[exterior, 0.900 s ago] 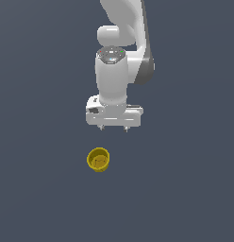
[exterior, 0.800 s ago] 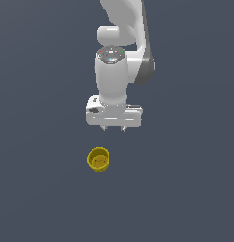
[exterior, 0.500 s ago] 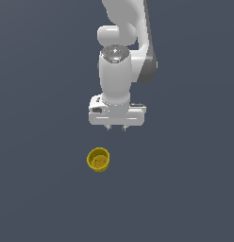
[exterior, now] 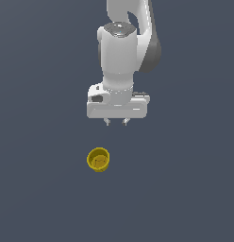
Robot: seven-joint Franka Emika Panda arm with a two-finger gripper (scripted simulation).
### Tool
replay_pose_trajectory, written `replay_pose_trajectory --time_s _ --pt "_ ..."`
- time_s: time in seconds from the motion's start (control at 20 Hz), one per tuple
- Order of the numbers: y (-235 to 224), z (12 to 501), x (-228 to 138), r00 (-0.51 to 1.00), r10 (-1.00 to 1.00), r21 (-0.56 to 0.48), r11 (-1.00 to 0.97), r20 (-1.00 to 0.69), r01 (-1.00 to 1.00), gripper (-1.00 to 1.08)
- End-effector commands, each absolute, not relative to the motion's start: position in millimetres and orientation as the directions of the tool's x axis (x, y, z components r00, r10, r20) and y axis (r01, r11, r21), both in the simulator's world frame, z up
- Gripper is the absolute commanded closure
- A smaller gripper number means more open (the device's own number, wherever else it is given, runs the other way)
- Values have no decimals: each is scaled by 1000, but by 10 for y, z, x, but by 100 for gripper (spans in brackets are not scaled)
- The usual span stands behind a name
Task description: Pick up the object and move it to a goal position.
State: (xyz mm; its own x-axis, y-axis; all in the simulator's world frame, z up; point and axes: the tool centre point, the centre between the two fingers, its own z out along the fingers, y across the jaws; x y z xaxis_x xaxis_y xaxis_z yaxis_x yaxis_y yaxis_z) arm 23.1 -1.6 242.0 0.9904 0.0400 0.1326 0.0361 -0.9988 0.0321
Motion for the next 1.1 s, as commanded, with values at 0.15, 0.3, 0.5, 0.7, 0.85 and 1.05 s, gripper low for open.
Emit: replay_pose_trajectory --time_s 0.15,0.3,0.5,0.7,0.85,1.05 --pt "-41 3034 302 968 133 95 -989 214 115 -20" --pt "-63 3485 316 943 198 142 -976 267 165 -20" --pt "-113 4162 280 895 290 210 -951 339 228 -20" --pt "-200 4809 179 838 371 275 -921 400 277 -20" --pt "-298 5254 70 792 424 318 -898 440 305 -20" --pt "-479 5777 -106 729 484 367 -869 485 332 -20"
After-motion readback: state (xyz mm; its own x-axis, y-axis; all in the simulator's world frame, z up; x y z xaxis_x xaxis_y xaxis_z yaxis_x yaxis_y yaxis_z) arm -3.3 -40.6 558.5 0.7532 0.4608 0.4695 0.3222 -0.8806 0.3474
